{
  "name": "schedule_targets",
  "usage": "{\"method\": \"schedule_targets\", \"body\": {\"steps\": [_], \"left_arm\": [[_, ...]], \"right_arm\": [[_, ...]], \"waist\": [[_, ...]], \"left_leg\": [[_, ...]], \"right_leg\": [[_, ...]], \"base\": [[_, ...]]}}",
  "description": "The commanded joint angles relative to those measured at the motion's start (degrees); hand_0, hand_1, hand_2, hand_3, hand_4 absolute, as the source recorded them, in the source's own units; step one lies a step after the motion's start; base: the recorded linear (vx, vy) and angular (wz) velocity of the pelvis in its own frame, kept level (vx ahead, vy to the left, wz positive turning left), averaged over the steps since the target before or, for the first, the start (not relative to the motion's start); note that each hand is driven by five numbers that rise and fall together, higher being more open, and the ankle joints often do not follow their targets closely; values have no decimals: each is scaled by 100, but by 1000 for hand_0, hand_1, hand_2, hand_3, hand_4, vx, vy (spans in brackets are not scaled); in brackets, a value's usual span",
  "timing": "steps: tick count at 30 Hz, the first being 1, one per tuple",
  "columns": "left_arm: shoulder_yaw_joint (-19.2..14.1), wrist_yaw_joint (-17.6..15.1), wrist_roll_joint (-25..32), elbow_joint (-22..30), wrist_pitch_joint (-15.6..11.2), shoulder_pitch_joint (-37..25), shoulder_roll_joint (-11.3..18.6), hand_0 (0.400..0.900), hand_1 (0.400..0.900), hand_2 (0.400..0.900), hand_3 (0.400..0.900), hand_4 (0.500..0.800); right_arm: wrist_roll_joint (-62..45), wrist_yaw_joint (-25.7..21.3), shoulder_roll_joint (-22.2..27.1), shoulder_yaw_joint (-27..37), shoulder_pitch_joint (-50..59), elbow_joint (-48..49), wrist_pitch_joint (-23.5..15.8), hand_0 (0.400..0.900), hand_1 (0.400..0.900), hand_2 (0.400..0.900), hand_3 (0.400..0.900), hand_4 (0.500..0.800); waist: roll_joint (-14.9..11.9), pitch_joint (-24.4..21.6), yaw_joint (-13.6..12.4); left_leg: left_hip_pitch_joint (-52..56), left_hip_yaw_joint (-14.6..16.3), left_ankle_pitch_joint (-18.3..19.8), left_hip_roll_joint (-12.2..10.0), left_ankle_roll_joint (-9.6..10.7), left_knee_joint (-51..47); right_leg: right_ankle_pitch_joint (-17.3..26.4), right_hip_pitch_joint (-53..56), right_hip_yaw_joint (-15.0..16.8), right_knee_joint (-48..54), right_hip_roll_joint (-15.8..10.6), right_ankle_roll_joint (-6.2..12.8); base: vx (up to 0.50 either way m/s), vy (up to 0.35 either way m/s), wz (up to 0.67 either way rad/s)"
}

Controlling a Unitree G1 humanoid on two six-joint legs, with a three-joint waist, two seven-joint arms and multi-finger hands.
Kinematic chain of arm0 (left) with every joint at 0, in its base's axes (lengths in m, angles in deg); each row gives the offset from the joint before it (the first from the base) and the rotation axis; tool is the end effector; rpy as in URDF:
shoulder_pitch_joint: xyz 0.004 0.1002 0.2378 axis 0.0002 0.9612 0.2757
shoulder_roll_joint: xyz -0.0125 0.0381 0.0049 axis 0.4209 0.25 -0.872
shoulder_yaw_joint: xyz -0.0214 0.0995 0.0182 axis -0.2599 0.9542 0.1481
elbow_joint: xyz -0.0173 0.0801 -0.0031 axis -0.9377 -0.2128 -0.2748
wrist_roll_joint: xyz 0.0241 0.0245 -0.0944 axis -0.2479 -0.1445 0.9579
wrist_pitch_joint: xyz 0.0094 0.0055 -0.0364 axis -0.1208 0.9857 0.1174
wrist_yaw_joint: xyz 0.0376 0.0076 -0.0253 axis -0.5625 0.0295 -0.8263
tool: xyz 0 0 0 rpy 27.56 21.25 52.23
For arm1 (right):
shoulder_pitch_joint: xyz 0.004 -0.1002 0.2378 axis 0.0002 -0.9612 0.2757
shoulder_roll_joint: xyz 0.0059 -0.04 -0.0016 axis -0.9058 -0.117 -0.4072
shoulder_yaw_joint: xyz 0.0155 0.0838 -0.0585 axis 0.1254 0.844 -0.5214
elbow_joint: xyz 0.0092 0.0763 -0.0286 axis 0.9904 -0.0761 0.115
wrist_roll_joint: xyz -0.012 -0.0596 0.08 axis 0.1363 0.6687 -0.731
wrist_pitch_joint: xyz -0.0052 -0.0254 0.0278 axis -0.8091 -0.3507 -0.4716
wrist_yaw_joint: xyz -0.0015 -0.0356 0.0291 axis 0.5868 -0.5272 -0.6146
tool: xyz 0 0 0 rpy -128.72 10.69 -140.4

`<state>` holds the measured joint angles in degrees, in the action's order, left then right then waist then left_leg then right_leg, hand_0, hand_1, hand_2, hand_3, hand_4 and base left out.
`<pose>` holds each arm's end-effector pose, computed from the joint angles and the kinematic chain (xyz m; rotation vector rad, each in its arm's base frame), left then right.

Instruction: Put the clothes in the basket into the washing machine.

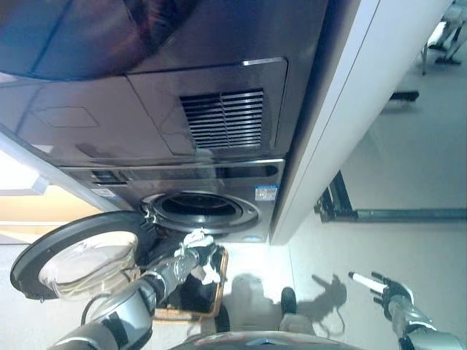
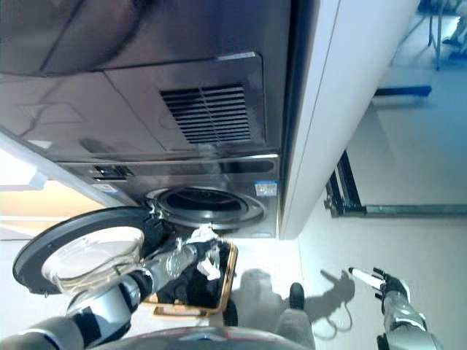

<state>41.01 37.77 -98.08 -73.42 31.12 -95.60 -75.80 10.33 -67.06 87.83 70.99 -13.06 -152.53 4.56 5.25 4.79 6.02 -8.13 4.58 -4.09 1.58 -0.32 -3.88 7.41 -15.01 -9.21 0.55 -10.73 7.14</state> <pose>0.2304 0.1488 -0.0528 1.1353 0.4956 -0.7554 0.1259 -0.3337 -0.0545 -0.0849 0.9062 -0.5891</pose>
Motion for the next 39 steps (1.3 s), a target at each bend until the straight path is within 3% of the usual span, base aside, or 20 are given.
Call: {"method": "schedule_targets", "body": {"steps": [1, 6, 14, 17, 22, 30, 39], "left_arm": [[-194, -436, -311, -710, 126, -750, -122, 900, 900, 900, 900, 800], [-47, -902, -1090, -966, 467, -1250, -105, 900, 900, 900, 900, 800], [-355, -1522, -1011, -1043, 692, -2079, 305, 900, 900, 900, 900, 800], [-301, -1882, -1311, -1087, 936, -2331, 391, 900, 900, 900, 900, 800], [-41, -1653, -1480, -1177, 1040, -2821, 537, 900, 900, 900, 900, 800], [337, -1402, -1779, -1220, 975, -3291, 811, 900, 900, 900, 900, 800], [1024, -930, -2356, -1237, 954, -3687, 976, 900, 900, 900, 900, 800]], "right_arm": [[-209, -363, 102, 6, 358, -9, -245, 900, 900, 900, 900, 800], [-256, -790, -161, -46, 469, 117, -345, 900, 900, 900, 900, 800], [-500, -1258, -424, -358, 821, 36, -479, 900, 900, 900, 900, 800], [-582, -1430, -633, -610, 1038, -38, -528, 900, 900, 900, 900, 800], [-737, -1454, -704, -830, 1486, -133, -427, 900, 900, 900, 900, 800], [-1134, -1257, -554, -710, 1397, -339, -455, 900, 900, 900, 900, 800], [-1583, -1104, -321, -724, 1796, -638, -344, 900, 900, 900, 900, 800]], "waist": [[-22, 653, 117], [-15, 1044, 199], [-35, 1255, 191], [-52, 1281, 161], [-92, 1300, 157], [-190, 1336, 228], [-235, 1151, 200]], "left_leg": [[-395, -30, 257, -247, 316, 372], [-946, -6, 224, -341, 364, 707], [-2285, -130, 264, -466, 477, 1487], [-2634, -139, 272, -485, 503, 1637], [-3156, -133, 322, -525, 512, 1901], [-3929, -180, 413, -620, 531, 2340], [-4825, -177, 709, -615, 529, 3118]], "right_leg": [[-48, -419, 175, -733, -102, 146], [-167, -915, 154, -979, 20, 85], [-280, -2021, 94, -1520, 34, -28], [-278, -2341, 105, -1640, 45, -53], [-253, -2800, 95, -1777, 49, -100], [-252, -3452, 122, -2012, 62, -162], [-414, -4210, 95, -2567, 30, -222]], "base": [[-125, -47, -23], [-76, -73, -6], [-79, -90, 9], [-21, -49, 0], [-8, -27, -4], [-3, -7, 1], [5, 9, 5]]}}
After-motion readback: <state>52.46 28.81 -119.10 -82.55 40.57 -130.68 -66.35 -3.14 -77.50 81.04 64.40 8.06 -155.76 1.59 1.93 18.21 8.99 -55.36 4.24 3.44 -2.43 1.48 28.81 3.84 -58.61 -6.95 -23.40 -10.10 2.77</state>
